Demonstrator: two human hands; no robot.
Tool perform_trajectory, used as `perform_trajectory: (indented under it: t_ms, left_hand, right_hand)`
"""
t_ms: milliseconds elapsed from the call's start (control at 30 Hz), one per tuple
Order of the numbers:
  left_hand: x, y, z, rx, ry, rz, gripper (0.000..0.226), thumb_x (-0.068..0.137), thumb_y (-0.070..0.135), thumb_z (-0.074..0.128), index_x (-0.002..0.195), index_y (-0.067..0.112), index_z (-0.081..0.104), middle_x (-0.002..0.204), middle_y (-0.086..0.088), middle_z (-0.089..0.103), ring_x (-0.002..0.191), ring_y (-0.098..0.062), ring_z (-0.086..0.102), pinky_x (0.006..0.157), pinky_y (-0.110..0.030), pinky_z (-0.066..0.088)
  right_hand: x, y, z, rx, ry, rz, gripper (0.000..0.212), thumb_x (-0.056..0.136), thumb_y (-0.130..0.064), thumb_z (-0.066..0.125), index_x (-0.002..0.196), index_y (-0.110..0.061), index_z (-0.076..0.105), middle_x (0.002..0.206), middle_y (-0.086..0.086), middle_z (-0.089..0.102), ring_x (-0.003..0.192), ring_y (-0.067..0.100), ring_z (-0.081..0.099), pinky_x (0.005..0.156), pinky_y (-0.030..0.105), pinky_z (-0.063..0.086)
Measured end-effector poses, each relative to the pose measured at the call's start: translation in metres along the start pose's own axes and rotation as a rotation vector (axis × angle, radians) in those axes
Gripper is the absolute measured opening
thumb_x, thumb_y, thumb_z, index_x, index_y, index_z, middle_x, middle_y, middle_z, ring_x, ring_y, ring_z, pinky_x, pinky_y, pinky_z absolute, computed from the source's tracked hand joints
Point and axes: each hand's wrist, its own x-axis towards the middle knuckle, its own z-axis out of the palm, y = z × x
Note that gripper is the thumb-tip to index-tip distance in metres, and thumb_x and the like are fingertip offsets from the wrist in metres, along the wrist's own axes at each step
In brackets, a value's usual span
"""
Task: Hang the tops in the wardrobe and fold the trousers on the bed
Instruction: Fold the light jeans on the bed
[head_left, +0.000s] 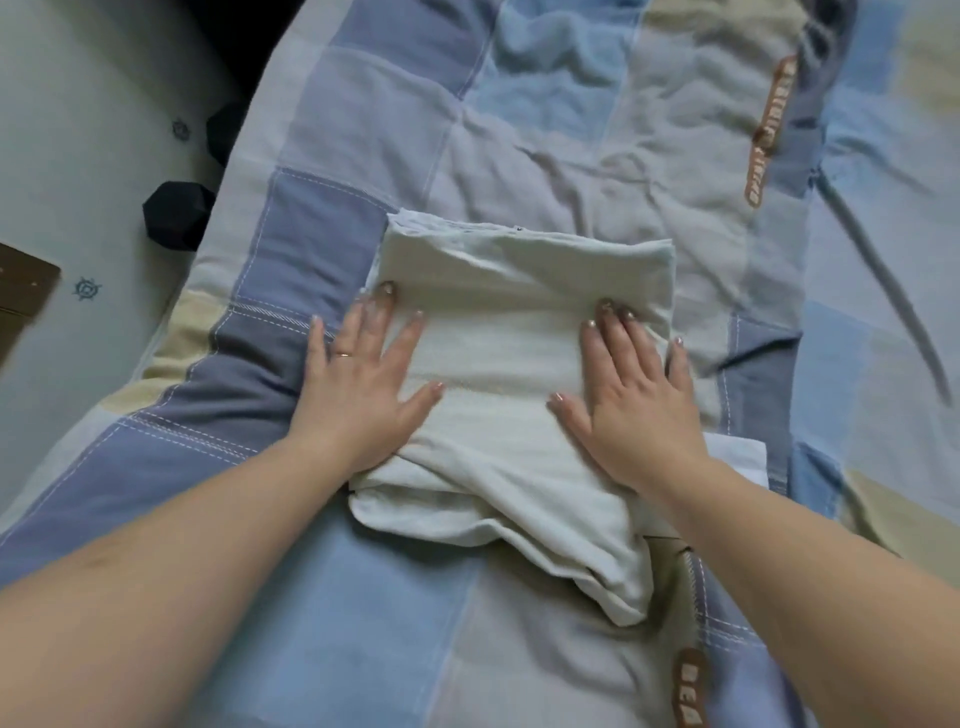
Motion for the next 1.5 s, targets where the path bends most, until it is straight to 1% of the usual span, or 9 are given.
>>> perform_trajectory:
  t_ms: [133, 267, 400, 567, 733, 900, 1167, 1333, 1500]
  left_hand:
    - [-0.016, -0.036, -0.012, -0.547, 0.042, -0.19, 0.095, 0.08, 0.063, 0.052, 0.153, 0.017, 0.012, 0.155, -0.005, 0.026, 0.142, -0.022, 0.023, 0.114, -0.04, 0.023]
    - [0.002, -0.035, -0.024, -0.907, -0.065, -0.363, 0.075, 0.079, 0.047, 0.07, 0.143, 0.021, 0.038, 0.119, 0.011, 0.058, 0.113, -0.01, 0.056, 0.098, -0.03, 0.041]
    - [0.025, -0.025, -0.031, -1.081, -0.249, -0.487, 0.053, 0.071, 0.055, 0.074, 0.108, 0.019, 0.065, 0.107, 0.002, 0.069, 0.097, -0.018, 0.066, 0.095, -0.039, 0.05]
    - [0.022, -0.01, -0.058, -1.297, -0.315, -0.599, 0.07, 0.046, 0.06, 0.08, 0.1, 0.017, 0.07, 0.095, -0.002, 0.075, 0.087, -0.023, 0.071, 0.079, -0.038, 0.056]
    - [-0.026, 0.024, -0.096, -1.514, -0.257, -0.512, 0.052, 0.059, 0.043, 0.077, 0.101, 0.014, 0.069, 0.097, -0.003, 0.075, 0.083, -0.017, 0.073, 0.059, -0.024, 0.057]
    - [-0.094, 0.089, -0.154, -1.582, -0.162, -0.472, 0.044, 0.062, 0.04, 0.074, 0.1, 0.019, 0.067, 0.096, 0.005, 0.075, 0.089, -0.013, 0.071, 0.072, -0.025, 0.057]
    - [-0.205, 0.19, -0.256, -1.54, -0.137, -0.42, 0.054, 0.057, 0.044, 0.086, 0.101, 0.018, 0.069, 0.098, 0.002, 0.075, 0.092, -0.018, 0.071, 0.084, -0.037, 0.054]
    - [-0.266, 0.244, -0.308, -1.533, -0.17, -0.324, 0.06, 0.052, 0.052, 0.087, 0.099, 0.019, 0.069, 0.094, 0.002, 0.075, 0.087, -0.018, 0.072, 0.069, -0.03, 0.058]
    - [-0.298, 0.296, -0.344, -1.54, -0.259, -0.192, 0.063, 0.043, 0.063, 0.082, 0.093, 0.025, 0.072, 0.093, 0.0, 0.076, 0.084, -0.019, 0.073, 0.077, -0.037, 0.055]
  right_hand:
    - [-0.024, -0.004, -0.009, 0.531, 0.196, 0.184, 0.084, 0.086, -0.04, 0.062, 0.15, -0.009, 0.017, 0.157, 0.011, 0.012, 0.145, 0.022, 0.01, 0.117, 0.032, 0.008]
    - [-0.033, 0.008, -0.014, 1.061, 0.078, 0.547, 0.044, 0.085, -0.036, 0.065, 0.125, -0.021, 0.054, 0.116, -0.003, 0.062, 0.11, 0.018, 0.058, 0.091, 0.033, 0.046]
    - [-0.019, 0.01, -0.009, 1.288, -0.087, 0.715, 0.038, 0.08, -0.039, 0.07, 0.111, -0.019, 0.06, 0.1, -0.005, 0.067, 0.088, 0.014, 0.063, 0.07, 0.029, 0.048]
    - [-0.023, 0.016, -0.022, 1.525, -0.144, 0.663, 0.033, 0.079, -0.029, 0.074, 0.109, -0.018, 0.065, 0.099, -0.002, 0.073, 0.091, 0.018, 0.07, 0.08, 0.034, 0.055]
    - [-0.06, 0.04, -0.066, 1.545, -0.116, 0.596, 0.031, 0.076, -0.03, 0.076, 0.103, -0.021, 0.065, 0.097, -0.002, 0.074, 0.089, 0.019, 0.07, 0.083, 0.04, 0.056]
    - [-0.128, 0.081, -0.142, 1.506, -0.096, 0.513, 0.066, 0.049, -0.047, 0.079, 0.107, -0.019, 0.065, 0.103, 0.001, 0.073, 0.095, 0.02, 0.069, 0.084, 0.039, 0.052]
    - [-0.274, 0.148, -0.262, 1.444, -0.063, 0.54, 0.029, 0.079, -0.022, 0.073, 0.106, -0.017, 0.065, 0.102, 0.005, 0.073, 0.097, 0.025, 0.068, 0.091, 0.048, 0.052]
    - [-0.38, 0.174, -0.319, 1.46, 0.021, 0.602, 0.033, 0.075, -0.024, 0.076, 0.105, -0.017, 0.064, 0.1, 0.003, 0.073, 0.096, 0.025, 0.069, 0.086, 0.044, 0.054]
    - [-0.475, 0.192, -0.373, 1.483, 0.151, 0.657, 0.052, 0.059, -0.041, 0.078, 0.105, -0.02, 0.064, 0.098, -0.002, 0.074, 0.091, 0.018, 0.07, 0.08, 0.038, 0.057]
